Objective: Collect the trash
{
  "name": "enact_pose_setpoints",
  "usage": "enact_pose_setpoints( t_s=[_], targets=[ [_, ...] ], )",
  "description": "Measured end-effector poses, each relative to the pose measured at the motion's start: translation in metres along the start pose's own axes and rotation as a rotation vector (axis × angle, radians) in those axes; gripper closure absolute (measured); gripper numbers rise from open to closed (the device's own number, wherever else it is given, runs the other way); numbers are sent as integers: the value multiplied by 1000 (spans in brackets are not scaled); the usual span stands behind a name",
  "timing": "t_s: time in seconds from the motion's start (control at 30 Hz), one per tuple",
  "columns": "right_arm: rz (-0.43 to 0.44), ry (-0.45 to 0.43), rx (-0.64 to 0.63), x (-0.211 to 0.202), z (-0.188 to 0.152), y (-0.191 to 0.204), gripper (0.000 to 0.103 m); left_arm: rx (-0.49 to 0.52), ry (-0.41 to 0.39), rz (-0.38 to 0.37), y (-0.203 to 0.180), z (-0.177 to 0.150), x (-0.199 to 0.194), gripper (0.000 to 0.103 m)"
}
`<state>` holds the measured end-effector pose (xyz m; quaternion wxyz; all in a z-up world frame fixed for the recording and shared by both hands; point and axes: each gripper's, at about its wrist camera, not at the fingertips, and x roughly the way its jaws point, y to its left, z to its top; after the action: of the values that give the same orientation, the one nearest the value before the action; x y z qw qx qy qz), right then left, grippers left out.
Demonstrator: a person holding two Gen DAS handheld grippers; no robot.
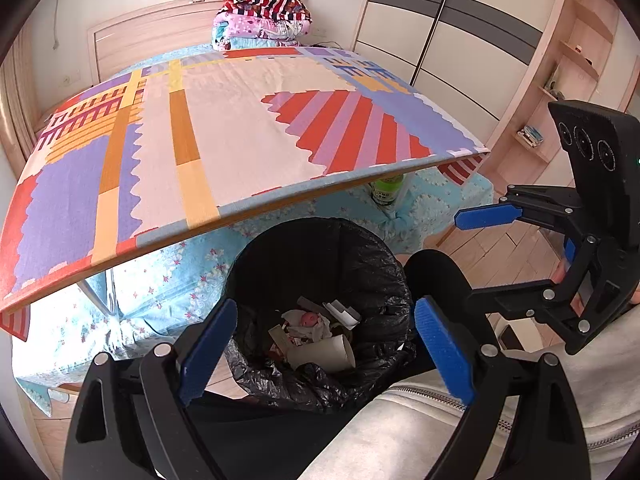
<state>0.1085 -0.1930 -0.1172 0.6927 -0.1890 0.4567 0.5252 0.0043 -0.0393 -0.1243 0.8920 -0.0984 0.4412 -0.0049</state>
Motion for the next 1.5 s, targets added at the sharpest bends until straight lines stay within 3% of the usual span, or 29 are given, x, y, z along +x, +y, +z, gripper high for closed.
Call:
enact_pose_setpoints(
  t_s=[1.5],
  targets=[
    [5, -1, -10, -1, -1, 2, 15, 9, -7, -26, -6, -1, 0, 16]
  ],
)
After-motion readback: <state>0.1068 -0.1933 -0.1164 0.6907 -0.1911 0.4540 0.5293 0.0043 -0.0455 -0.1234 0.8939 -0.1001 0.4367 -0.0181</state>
